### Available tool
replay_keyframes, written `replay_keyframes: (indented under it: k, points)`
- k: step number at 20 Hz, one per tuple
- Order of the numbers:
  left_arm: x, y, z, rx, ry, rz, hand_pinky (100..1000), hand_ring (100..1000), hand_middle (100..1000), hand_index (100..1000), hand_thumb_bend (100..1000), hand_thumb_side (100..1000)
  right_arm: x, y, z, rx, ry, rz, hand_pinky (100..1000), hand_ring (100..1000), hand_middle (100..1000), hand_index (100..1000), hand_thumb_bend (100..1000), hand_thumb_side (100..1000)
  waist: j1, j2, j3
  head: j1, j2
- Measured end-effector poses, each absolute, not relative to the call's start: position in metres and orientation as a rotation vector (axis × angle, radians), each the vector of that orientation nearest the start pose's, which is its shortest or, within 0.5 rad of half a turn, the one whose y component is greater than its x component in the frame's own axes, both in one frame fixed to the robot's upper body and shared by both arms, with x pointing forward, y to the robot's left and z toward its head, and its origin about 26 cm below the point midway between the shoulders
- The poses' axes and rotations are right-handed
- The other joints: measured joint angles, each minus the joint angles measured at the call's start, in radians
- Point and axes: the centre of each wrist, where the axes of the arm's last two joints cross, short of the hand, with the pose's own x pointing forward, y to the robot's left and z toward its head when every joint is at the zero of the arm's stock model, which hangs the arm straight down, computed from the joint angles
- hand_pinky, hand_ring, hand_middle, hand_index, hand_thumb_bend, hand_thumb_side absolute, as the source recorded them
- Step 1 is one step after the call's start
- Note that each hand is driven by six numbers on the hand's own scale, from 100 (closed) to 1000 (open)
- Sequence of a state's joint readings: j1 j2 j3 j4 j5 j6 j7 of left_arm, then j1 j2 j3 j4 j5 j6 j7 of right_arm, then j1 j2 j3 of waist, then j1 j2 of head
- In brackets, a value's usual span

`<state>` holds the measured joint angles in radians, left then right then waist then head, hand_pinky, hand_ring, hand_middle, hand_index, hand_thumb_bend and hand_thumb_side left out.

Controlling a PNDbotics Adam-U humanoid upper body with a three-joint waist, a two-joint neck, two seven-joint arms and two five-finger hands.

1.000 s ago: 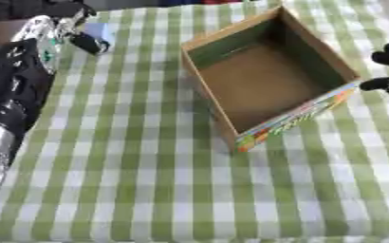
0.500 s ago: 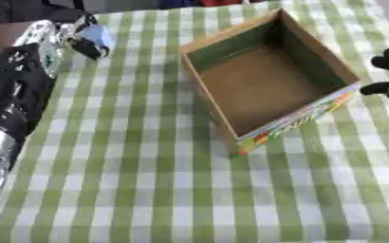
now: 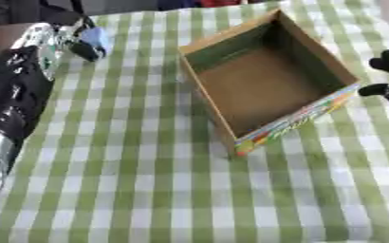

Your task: Pick up objects on the table and place them in the box.

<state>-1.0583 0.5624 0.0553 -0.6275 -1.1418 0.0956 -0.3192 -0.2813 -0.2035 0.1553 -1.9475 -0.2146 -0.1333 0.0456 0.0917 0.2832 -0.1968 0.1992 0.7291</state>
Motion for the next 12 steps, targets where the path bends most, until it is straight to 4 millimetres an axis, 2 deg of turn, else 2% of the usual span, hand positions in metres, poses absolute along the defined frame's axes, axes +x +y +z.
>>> replay_keyframes:
  k: [2, 4, 8, 12]
  points:
    - [0.487, 0.378, 0.217, 1.175, -0.966, -1.050, 694, 613, 614, 762, 105, 233, 0.302, -0.205, 0.165, 0.352, -2.280, 0.297, 601, 802, 732, 721, 100, 559, 0.001, 0.000, -0.001, 0.000, 0.000]
    - [0.487, 0.378, 0.218, 1.175, -0.967, -1.048, 677, 585, 580, 730, 100, 229, 0.302, -0.205, 0.165, 0.352, -2.280, 0.296, 602, 802, 732, 721, 100, 559, 0.002, 0.000, -0.001, 0.000, 0.000]
    - [0.486, 0.377, 0.223, 1.202, -0.994, -1.046, 669, 572, 561, 713, 110, 235, 0.302, -0.204, 0.165, 0.354, -2.280, 0.294, 602, 802, 732, 721, 100, 559, 0.003, -0.011, -0.001, -0.003, 0.000]
    - [0.483, 0.375, 0.243, 1.263, -1.064, -1.061, 671, 567, 554, 712, 124, 242, 0.302, -0.205, 0.164, 0.353, -2.278, 0.293, 604, 802, 732, 722, 100, 558, 0.005, -0.031, 0.008, -0.006, 0.000]
